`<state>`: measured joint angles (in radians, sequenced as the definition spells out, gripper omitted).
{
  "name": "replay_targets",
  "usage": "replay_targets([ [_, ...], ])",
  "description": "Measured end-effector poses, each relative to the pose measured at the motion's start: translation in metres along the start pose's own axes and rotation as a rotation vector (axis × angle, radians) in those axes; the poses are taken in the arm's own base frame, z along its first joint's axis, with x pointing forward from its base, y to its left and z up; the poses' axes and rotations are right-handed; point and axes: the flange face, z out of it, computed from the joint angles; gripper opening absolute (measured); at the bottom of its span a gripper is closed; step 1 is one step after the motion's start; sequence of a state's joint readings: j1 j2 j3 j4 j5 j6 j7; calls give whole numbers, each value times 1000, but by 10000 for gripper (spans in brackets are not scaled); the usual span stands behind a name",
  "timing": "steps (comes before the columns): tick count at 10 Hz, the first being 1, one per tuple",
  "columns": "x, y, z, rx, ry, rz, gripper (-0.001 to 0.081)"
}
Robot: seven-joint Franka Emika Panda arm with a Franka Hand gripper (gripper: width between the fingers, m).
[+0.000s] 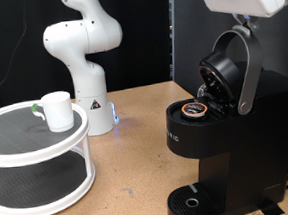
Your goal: Make a cup of coffee with the keurig machine
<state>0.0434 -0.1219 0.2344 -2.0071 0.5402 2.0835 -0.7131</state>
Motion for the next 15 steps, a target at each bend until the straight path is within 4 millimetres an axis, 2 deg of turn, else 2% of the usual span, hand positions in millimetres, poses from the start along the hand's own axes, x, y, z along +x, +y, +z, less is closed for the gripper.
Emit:
replay_targets([
  [5,-19,20,-21,-22,-36,6,4],
  [8,-36,40,-31,-53,-75,9,4],
  [12,-61,67,-34,-83,-116,28,4],
  [15,-72,78,-32,-97,-137,25,4],
])
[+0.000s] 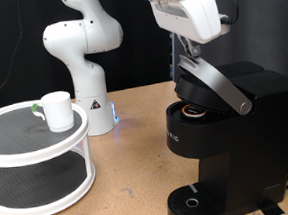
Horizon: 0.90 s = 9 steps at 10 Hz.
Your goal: Make a cup of coffee with the keurig machine
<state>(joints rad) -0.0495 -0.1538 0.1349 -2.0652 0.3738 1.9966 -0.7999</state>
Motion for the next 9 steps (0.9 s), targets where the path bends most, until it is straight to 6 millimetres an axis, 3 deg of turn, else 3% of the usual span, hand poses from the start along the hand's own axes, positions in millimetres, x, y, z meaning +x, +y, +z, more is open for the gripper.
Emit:
replay_targets([
  [3,-12,9,9,-16,-36,-8,4],
  [9,-32,18,51,-4,-79,-4,4],
])
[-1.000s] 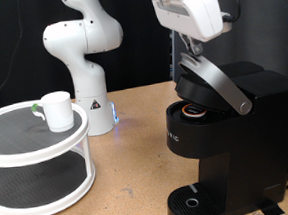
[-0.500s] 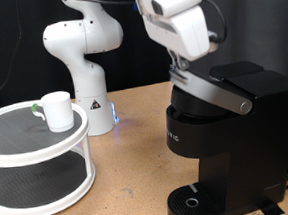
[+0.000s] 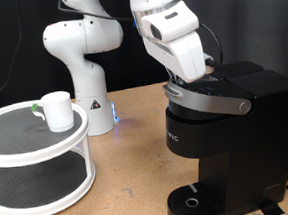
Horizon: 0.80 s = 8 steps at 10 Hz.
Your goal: Make a cup of coffee with the keurig machine
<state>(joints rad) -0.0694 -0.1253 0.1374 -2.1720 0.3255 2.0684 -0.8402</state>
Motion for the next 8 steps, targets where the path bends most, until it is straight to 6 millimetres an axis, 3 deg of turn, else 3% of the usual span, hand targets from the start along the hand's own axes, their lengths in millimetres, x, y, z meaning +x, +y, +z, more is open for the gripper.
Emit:
replay_targets([
  [5,1,-1,18,-6,-1,-3,4],
  [8,-4,1,26,-45,106,-40,4],
])
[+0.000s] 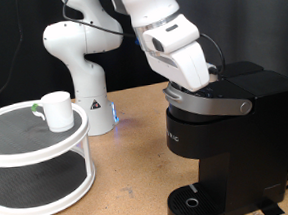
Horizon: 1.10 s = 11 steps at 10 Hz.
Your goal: Make a cup of coffee with the keurig machine
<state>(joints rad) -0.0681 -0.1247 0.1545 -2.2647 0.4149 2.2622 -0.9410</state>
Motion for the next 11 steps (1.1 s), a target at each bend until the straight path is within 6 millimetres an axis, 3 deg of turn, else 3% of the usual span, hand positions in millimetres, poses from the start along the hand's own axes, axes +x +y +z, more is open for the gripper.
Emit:
replay_targets([
  [6,-38,0,-7,-26,61,-63,4],
  [11,-41,-1,-15,24,-30,10,4],
])
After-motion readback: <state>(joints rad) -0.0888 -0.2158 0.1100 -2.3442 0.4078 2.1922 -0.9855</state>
